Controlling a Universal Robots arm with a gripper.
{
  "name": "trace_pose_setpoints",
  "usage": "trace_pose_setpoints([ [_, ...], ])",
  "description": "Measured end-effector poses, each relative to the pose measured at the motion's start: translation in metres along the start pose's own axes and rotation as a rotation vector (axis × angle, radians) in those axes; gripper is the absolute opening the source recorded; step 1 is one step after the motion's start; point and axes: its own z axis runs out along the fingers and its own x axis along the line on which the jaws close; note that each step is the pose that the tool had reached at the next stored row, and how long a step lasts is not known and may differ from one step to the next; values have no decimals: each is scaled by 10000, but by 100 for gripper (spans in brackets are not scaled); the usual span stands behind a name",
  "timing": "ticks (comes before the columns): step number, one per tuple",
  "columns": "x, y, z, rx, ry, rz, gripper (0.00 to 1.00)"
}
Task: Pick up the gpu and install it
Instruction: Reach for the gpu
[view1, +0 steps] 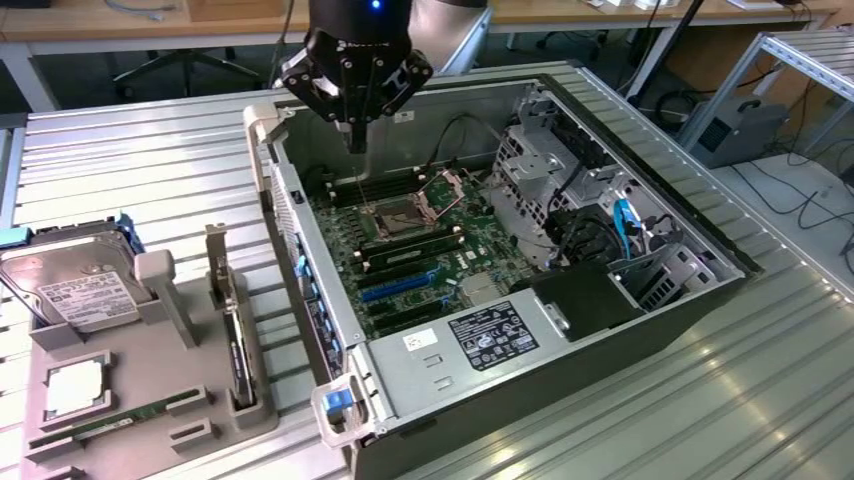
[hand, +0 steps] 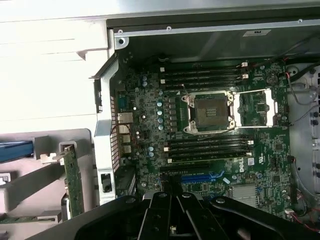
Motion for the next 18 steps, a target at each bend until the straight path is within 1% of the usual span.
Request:
trace_pose_setpoints([
  [12,181,-14,-5,0,0,0,11],
  [18,244,-18,-6,-1,-1,0,11],
])
